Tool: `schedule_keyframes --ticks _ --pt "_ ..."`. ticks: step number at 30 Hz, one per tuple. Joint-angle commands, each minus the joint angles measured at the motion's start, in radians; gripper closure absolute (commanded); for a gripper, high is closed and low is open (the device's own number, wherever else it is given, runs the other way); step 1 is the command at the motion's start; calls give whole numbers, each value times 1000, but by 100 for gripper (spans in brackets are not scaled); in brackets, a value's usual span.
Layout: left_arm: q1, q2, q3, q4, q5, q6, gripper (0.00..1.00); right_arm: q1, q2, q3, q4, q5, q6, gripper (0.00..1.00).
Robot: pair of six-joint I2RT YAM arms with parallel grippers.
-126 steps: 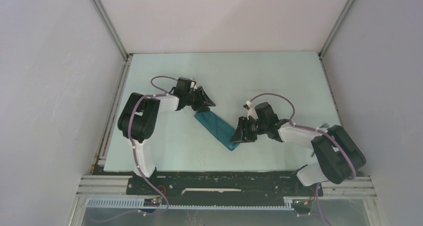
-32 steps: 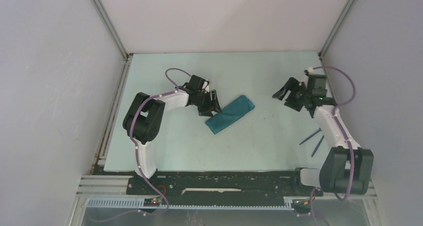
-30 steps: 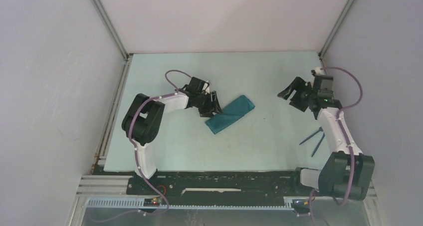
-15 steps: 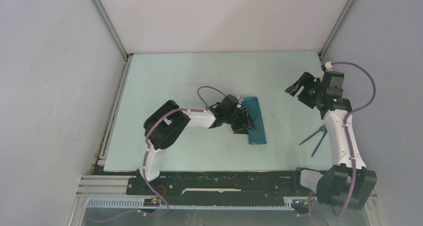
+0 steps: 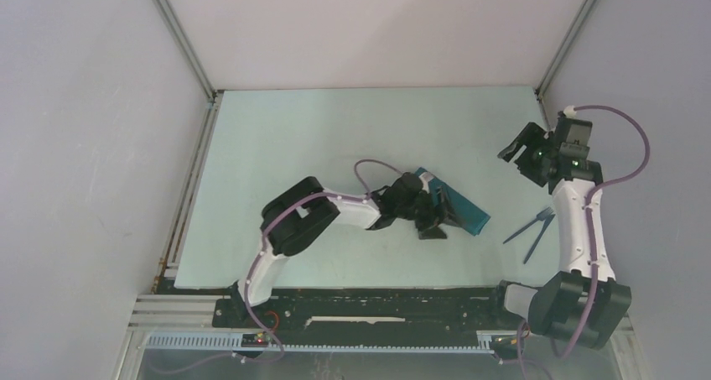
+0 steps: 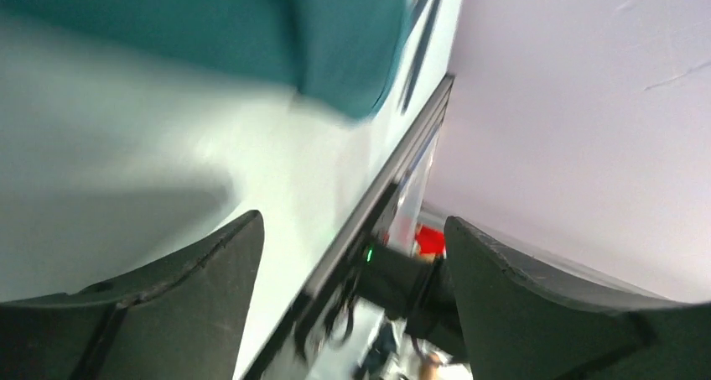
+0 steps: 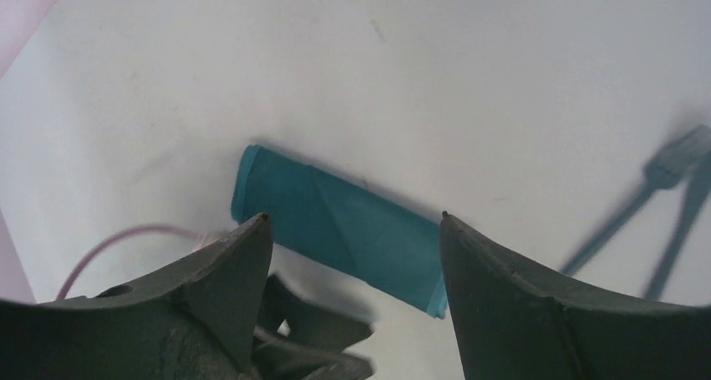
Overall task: Fold the napkin into a case and place the utensils inside
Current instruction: Move the smaller rectangle folded napkin to the center of the board, then pick up the fork from the corner of the board.
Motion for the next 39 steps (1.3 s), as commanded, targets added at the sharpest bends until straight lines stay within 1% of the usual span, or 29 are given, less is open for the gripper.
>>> schedule_keyframes --ticks 1,4,6,8,10,12,14,17,22,25,30,35,39 --pt "22 -255 -300 158 83 -99 14 -81 37 58 -134 67 12 20" --pt "48 -430 -460 152 131 -51 14 -148 116 55 -244 118 24 20" --pt "71 -555 -524 97 140 17 14 -183 167 31 -258 149 21 22" --pt "88 -677 -510 -93 126 171 14 -220 197 -13 -224 176 21 23" --pt "92 -792 -448 -360 46 350 14 -260 247 -29 -200 160 6 24" --pt "92 -893 -392 -569 -32 478 14 -289 292 -33 -164 133 -19 27" --pt "92 -956 -356 -667 -88 559 14 -315 327 -32 -138 125 -29 31" --pt "94 -1037 -353 -722 -151 611 14 -345 370 -21 -115 122 -26 39" --pt "103 -1122 -349 -794 -183 666 14 -359 428 -7 -125 162 -18 39" --pt "129 -1130 -328 -835 -159 692 14 -348 461 -14 -126 182 -18 40" --pt "163 -1110 -313 -848 -100 702 13 -351 500 -15 -97 210 -20 41" --pt "183 -1116 -313 -847 -84 710 13 -357 529 -14 -55 195 -27 49" --pt "214 -1129 -316 -842 -71 716 13 -358 547 -14 -45 186 -27 53"
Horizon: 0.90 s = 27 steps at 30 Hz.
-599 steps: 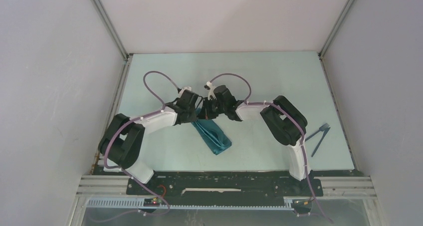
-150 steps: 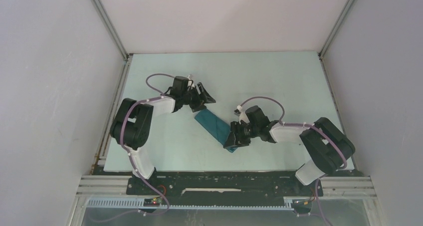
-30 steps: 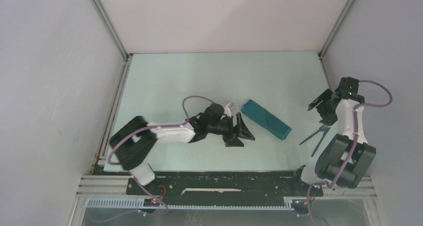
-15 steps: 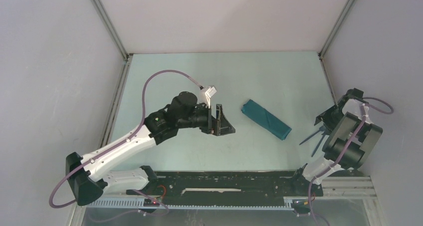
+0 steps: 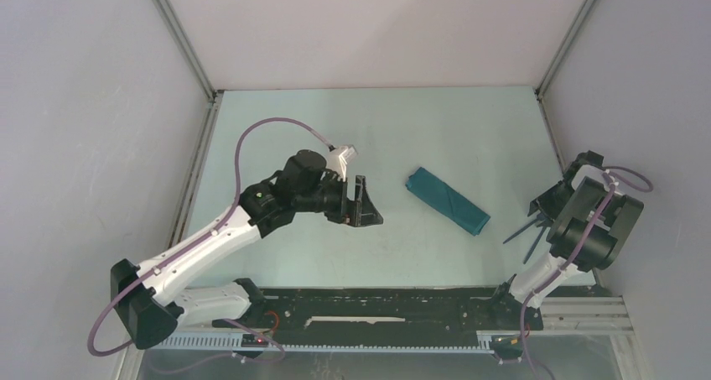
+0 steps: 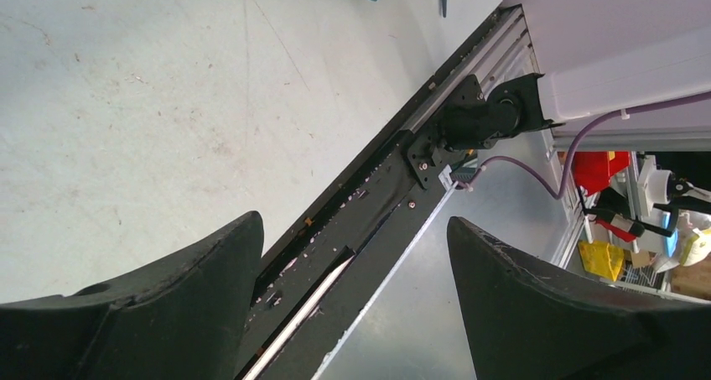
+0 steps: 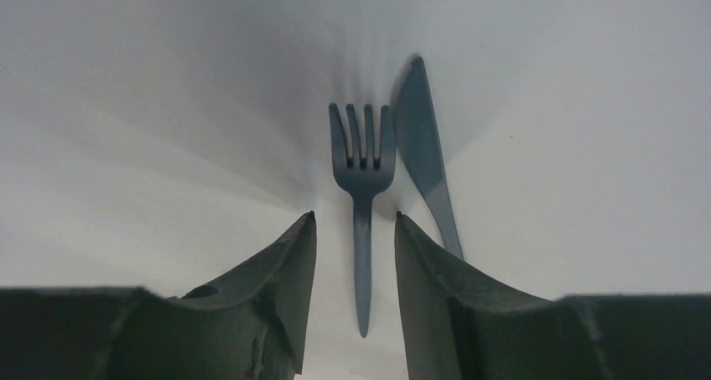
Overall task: Fold the napkin into a case and place the utensils inside
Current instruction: Pick up the fork from the corner of the board.
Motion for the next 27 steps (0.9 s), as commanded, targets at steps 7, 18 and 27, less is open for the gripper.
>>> schedule_keyframes --ticks 7,18,27 --pt "68 -41 15 21 66 37 13 23 20 22 41 30 -12 65" --pt "125 -107 -50 37 84 35 13 76 42 31 59 71 -17 95" --pt "176 -127 -104 83 109 14 13 315 -83 277 13 174 -257 100"
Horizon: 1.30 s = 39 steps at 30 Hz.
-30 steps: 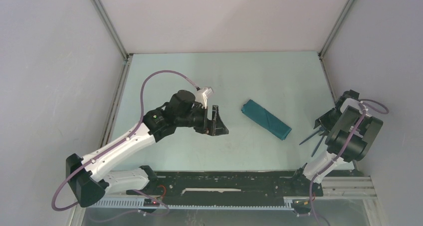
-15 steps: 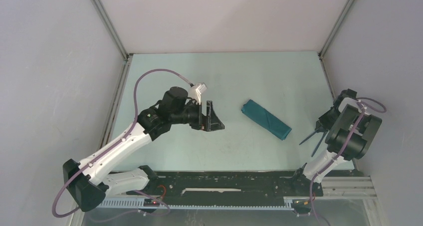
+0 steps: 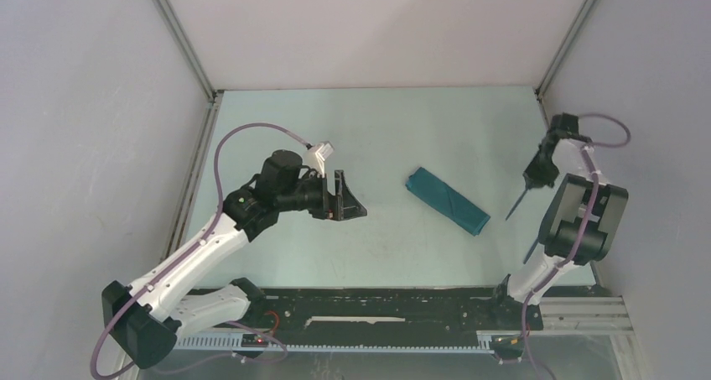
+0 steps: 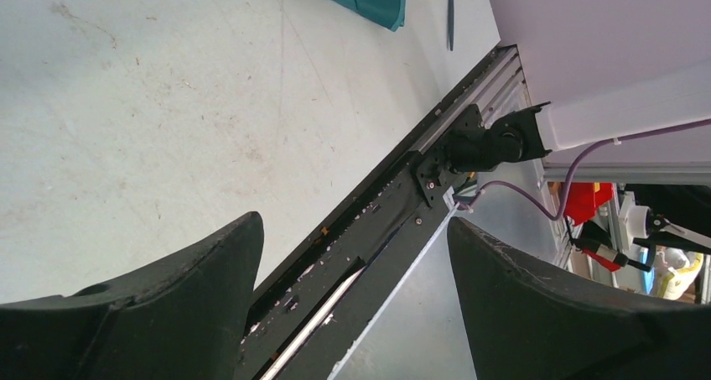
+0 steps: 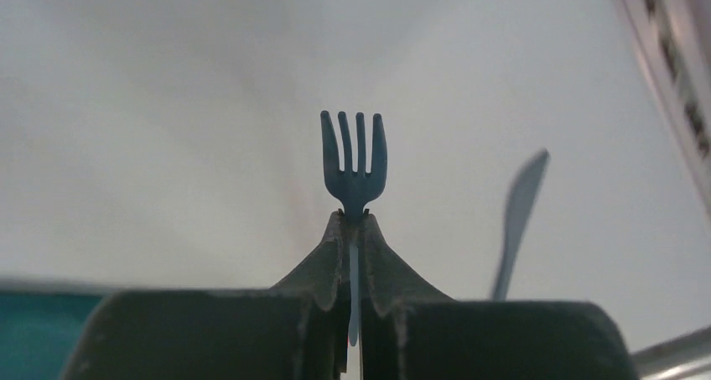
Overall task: Fold the napkin into a case and place the utensils inside
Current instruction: Pick up the fork from the corner of the board, then insert the fork into the folded napkin.
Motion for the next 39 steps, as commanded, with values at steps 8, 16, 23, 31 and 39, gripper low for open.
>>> schedule_keyframes --ticks 8,16,23,31,39 --pt "50 -58 -79 108 45 -37 13 469 -163 225 105 -172 -681 100" --pt "60 -79 -109 130 31 -60 13 746 126 481 14 -357 -988 100" --pt "82 -104 -144 140 18 -72 13 816 210 471 -5 -388 -1029 100" --pt "91 -96 -159 162 32 -85 13 815 193 356 44 -422 -1000 100" --pt "94 -95 -167 177 43 -97 13 821 166 266 98 -383 -971 100"
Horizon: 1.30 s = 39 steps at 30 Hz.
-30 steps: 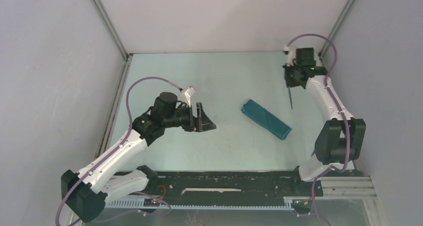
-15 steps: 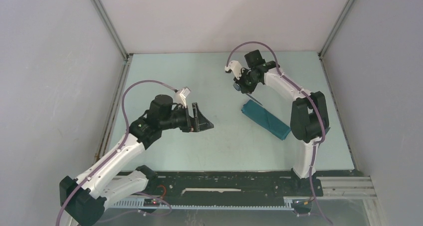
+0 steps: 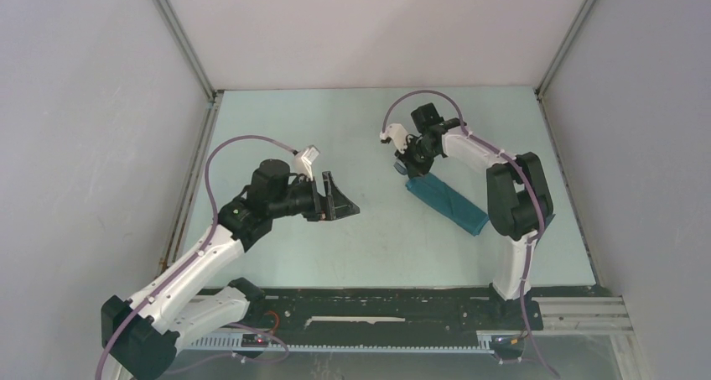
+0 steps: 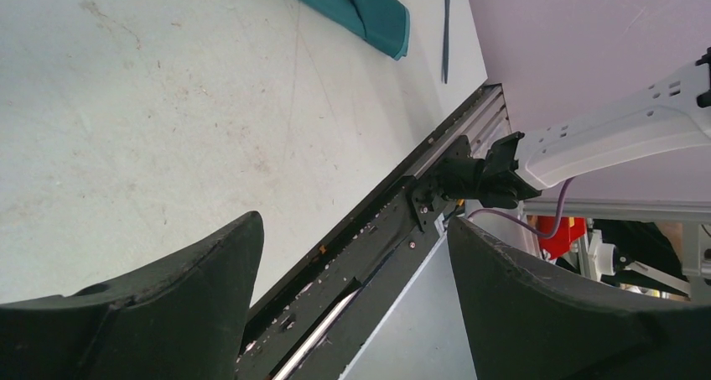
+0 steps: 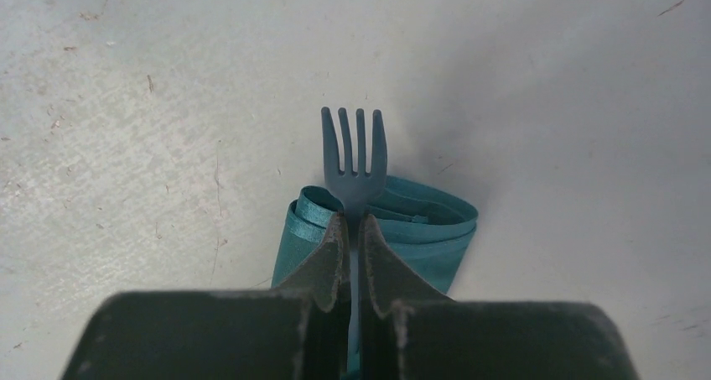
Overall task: Fold the napkin into a case and place the utensils inside
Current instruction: Insert the fork into the folded napkin.
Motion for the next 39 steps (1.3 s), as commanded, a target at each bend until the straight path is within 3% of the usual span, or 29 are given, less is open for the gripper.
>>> schedule_keyframes --ticks 1,10,26,39 --pt "8 -10 -8 41 15 -17 13 10 -65 -42 60 30 10 100" --pt "11 -13 -10 43 23 -22 13 3 -98 -85 31 117 3 100" --pt "12 13 -20 75 58 -31 13 -38 -213 -195 64 46 44 100" --pt "11 38 -24 98 93 -38 13 -89 -208 -243 47 97 42 100"
